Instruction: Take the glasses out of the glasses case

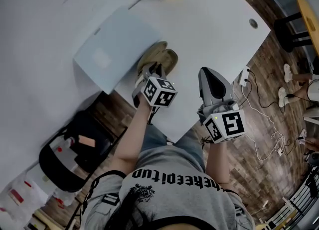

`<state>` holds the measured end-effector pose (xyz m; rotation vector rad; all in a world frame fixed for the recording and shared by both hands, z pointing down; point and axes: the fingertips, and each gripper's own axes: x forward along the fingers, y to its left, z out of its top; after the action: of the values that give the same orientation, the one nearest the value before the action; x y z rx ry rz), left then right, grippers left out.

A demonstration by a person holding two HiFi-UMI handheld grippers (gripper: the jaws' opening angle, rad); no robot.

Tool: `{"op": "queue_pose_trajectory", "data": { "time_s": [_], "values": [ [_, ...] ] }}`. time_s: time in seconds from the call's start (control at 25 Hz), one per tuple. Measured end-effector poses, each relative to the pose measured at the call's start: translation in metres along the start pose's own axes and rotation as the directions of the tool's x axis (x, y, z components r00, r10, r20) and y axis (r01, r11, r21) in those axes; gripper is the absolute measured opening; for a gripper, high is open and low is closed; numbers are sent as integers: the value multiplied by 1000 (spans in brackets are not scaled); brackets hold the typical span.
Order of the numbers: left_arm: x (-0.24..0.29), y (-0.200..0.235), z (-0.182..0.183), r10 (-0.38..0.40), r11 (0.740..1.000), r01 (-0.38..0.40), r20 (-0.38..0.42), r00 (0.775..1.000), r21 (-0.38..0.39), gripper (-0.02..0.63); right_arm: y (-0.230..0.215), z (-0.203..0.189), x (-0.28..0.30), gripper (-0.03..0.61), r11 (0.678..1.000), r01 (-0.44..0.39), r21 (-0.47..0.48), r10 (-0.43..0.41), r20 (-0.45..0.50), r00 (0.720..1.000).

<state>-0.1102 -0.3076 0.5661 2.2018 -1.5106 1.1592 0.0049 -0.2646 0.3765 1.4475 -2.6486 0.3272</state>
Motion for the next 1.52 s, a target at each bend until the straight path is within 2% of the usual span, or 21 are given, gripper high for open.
{"op": "queue_pose_trajectory", "data": {
  "time_s": [0.24, 0.56, 1.0, 1.52],
  "values": [
    [7, -4, -6, -26, 998, 29, -55, 998, 50, 80, -7, 2, -6, 3, 1000, 2, 2, -2, 6, 1000],
    [14, -5, -8, -27, 997, 33, -88, 996, 68, 92, -10, 2, -7, 3, 1000, -8, 3, 8, 7, 1000],
    [17, -4, -6, -89, 996, 88, -50, 995, -26, 63, -12, 5, -6, 3, 1000, -12, 5, 12, 13, 1000],
    [17, -1, -6, -90, 995, 87, -57, 994, -50, 37, -12, 10, -7, 3, 1000, -12, 4, 12, 26, 1000]
  ]
}}
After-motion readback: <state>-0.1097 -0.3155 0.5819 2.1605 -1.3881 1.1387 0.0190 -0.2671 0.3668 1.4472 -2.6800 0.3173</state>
